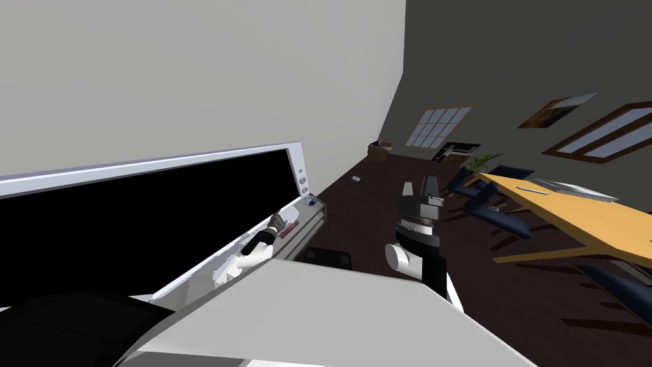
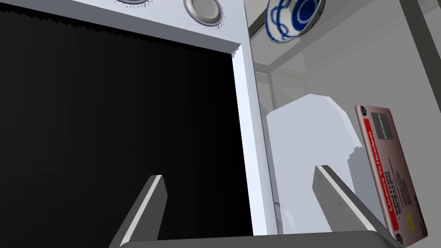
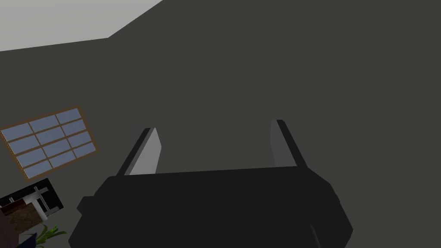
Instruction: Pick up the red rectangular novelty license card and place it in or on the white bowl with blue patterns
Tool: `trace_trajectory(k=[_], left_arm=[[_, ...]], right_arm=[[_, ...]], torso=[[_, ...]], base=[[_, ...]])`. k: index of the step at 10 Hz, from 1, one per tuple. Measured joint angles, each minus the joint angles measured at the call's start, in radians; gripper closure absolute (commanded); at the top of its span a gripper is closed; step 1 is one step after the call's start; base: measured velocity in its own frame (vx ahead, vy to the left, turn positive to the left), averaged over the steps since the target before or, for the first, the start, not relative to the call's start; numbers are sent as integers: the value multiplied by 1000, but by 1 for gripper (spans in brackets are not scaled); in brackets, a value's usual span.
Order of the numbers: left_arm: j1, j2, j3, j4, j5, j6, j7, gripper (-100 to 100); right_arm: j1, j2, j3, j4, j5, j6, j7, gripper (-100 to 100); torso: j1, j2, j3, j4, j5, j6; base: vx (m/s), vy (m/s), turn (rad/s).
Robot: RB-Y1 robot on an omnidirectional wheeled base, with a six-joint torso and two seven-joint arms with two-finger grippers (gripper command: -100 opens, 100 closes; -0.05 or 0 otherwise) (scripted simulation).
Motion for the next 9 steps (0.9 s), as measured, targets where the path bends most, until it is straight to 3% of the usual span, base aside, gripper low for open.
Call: trace_trajectory(k=[4, 6, 9], left_arm=[[-6, 16, 15, 67, 42, 113, 68, -100], [-15, 38, 22, 144, 84, 163, 115, -100], [6, 48, 25, 180, 118, 237, 163, -100]], right_arm=[[0, 0, 0, 0, 0, 0, 0, 0], [0, 0, 0, 0, 0, 0, 0, 0], [0, 0, 0, 0, 0, 0, 0, 0]], torso=[[0, 0, 0, 0, 0, 0], [0, -2, -1, 0, 0, 1], [1, 0, 0, 0, 0, 0]], base=[[39, -8, -119], [62, -2, -173], [46, 9, -116]])
